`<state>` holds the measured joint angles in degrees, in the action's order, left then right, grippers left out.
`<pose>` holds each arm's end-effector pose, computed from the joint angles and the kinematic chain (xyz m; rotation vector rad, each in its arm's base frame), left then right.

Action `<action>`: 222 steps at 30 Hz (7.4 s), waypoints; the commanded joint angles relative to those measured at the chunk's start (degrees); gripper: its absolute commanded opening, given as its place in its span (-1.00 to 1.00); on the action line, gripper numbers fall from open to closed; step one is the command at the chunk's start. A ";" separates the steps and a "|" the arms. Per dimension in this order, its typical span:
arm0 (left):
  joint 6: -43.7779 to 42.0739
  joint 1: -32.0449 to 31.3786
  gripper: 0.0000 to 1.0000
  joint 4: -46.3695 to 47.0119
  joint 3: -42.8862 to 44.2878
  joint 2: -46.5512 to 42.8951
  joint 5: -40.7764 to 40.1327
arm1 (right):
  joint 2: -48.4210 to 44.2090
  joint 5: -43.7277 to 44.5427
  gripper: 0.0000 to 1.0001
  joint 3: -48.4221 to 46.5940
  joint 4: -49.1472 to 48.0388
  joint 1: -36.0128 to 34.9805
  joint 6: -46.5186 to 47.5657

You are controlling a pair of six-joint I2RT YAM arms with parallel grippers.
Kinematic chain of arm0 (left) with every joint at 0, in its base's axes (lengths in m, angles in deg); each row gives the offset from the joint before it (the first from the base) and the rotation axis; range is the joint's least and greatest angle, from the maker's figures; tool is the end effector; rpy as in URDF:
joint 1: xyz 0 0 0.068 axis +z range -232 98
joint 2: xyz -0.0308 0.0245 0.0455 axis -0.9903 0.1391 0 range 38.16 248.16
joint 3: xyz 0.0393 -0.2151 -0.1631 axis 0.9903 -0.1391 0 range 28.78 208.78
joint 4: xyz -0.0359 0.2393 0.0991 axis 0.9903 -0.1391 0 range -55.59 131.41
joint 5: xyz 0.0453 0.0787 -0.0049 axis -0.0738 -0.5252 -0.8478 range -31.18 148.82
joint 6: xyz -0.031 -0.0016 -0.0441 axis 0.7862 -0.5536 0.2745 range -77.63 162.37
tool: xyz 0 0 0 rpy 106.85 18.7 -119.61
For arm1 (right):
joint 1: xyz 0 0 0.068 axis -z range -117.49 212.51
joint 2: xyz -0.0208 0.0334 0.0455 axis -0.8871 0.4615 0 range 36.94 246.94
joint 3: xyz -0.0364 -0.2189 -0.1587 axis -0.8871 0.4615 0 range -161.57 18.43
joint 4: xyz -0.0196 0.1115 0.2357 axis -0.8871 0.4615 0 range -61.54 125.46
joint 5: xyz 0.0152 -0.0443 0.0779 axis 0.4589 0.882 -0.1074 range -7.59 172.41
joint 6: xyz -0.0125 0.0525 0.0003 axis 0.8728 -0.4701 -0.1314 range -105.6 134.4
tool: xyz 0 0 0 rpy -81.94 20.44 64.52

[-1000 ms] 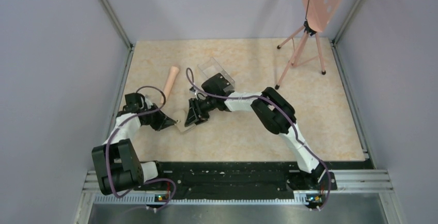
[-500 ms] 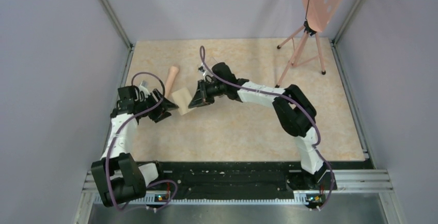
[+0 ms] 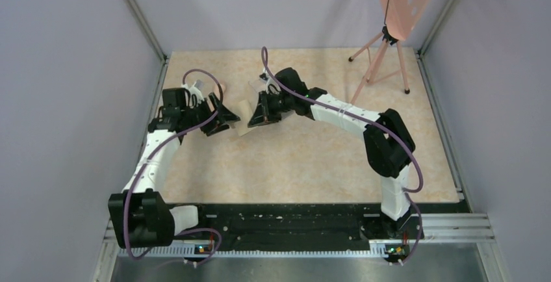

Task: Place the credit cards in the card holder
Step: Open the card holder at the center of the board.

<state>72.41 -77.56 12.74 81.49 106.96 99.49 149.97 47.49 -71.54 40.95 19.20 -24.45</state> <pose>0.2494 -0.0039 0.2782 -0.3456 2.3218 -1.0526 0.3178 0.3278 0.2557 -0.4879 2.4149 1.3988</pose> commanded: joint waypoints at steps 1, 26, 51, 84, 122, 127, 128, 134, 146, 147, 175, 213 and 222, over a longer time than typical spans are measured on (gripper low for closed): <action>3.45 -3.22 0.41 5.55 3.58 2.03 -0.64 | -5.26 1.79 -1.00 1.19 2.03 0.54 1.41; 4.15 -4.16 -0.18 5.24 -0.49 6.76 -1.64 | -9.86 -2.18 -1.00 10.16 -5.62 4.14 -6.19; 3.15 -6.89 -0.59 8.82 -2.08 10.57 1.00 | -11.33 -4.44 -1.00 14.97 -9.17 4.20 -8.38; -3.19 -7.44 -0.02 2.04 1.34 12.35 -4.19 | -11.12 -5.05 -1.00 16.18 -10.54 4.20 -9.26; -45.64 -7.96 -1.00 1.97 14.43 -6.33 -0.02 | -26.05 13.68 0.87 9.17 4.72 5.25 15.23; -46.66 -7.96 -1.00 2.70 15.97 -5.70 8.11 | -26.55 10.41 0.87 7.48 4.30 5.25 19.92; -48.14 -7.99 -1.00 1.38 16.61 -5.46 9.48 | -26.75 9.45 0.87 7.49 3.78 5.25 20.69; -62.64 -9.46 -1.00 -6.16 17.11 -5.17 23.19 | -27.42 2.44 0.87 8.12 -0.80 5.24 22.94; -88.42 -13.90 -1.00 -19.33 15.61 -6.68 37.65 | -23.94 -11.55 0.85 7.29 -8.42 5.25 21.34; -89.44 -14.43 -1.00 -19.66 15.41 -6.59 38.33 | -23.45 -12.33 0.85 6.99 -8.64 5.29 21.24; -89.70 -17.19 -1.00 -13.34 13.36 -5.79 37.68 | -20.90 -36.41 0.47 12.04 -18.09 6.34 6.92; -48.50 -17.22 -1.00 23.17 7.15 -6.60 31.10 | -24.73 -9.18 -0.96 10.52 2.30 0.77 21.41; -37.91 -17.19 0.97 22.05 6.75 -8.74 8.36 | -24.59 -3.40 -1.00 10.07 2.46 2.42 18.10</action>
<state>27.14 -94.54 33.66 86.84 100.51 121.30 125.34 40.21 -58.54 44.40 20.43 -4.26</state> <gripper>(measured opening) 0.927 0.014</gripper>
